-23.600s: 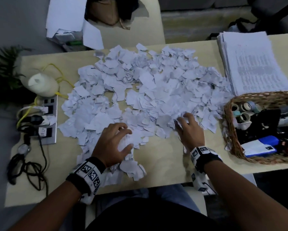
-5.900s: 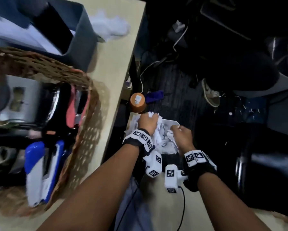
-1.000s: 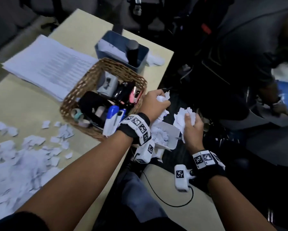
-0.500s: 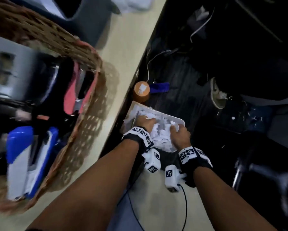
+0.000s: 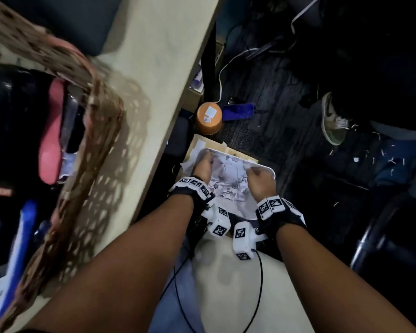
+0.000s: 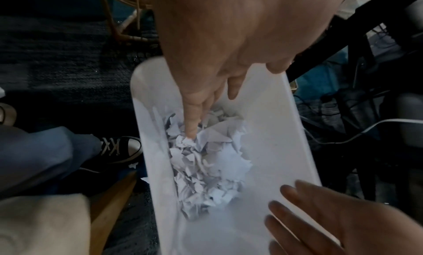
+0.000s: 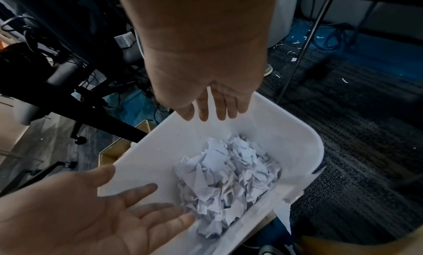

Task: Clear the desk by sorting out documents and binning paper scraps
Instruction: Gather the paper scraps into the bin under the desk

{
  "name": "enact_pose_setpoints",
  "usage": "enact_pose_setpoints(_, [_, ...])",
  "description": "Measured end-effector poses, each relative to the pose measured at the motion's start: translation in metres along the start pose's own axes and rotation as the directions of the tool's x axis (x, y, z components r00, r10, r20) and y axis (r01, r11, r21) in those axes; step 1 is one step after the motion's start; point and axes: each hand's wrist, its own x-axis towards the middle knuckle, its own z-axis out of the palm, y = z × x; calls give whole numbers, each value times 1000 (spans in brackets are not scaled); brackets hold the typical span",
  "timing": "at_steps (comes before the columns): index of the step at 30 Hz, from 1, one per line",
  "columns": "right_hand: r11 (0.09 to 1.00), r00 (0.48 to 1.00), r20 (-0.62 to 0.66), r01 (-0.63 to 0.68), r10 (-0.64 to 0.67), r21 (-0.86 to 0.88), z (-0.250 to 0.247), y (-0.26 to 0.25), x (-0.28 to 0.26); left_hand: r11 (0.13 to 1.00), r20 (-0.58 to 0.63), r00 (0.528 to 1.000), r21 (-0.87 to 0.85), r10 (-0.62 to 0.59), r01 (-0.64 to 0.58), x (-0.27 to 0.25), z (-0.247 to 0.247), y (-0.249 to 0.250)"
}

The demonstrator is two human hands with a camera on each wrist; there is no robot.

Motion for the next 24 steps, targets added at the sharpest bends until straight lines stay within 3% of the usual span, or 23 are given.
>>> enact_pose_setpoints(1, [1000, 1000, 16, -16, 16, -9, -5, -4, -8, 1000, -6, 1000, 0, 0, 0, -2, -1, 1])
enact_pose_setpoints(8, [996, 995, -49, 89, -91, -30, -61, -76, -91, 952, 120, 977, 231, 175, -199, -154, -10, 53])
enact_pose_setpoints(10, [989, 987, -63, 147, -146, 15, -84, -102, -118, 911, 220, 944, 281, 246, -303, -201, -18, 66])
enact_pose_setpoints(14, [927, 924, -88, 375, -372, 24, -120, -155, -174, 735, 448, 816, 400, 365, -548, -292, -47, 88])
enact_pose_setpoints(17, [821, 817, -163, 568, -553, 59, -125, -207, -242, 660, 511, 752, 399, 416, -636, -344, -96, 99])
enact_pose_setpoints(20, [655, 658, -129, 752, -742, 76, -91, -251, -311, 633, 500, 712, 355, 493, -688, -373, -168, 96])
enact_pose_setpoints(22, [512, 516, -46, 856, -856, 79, -52, -276, -357, 596, 440, 684, 341, 582, -727, -386, -227, 87])
enact_pose_setpoints(24, [343, 339, 67, 937, -938, 61, -8, -293, -401, 584, 347, 671, 332, 655, -741, -397, -290, 67])
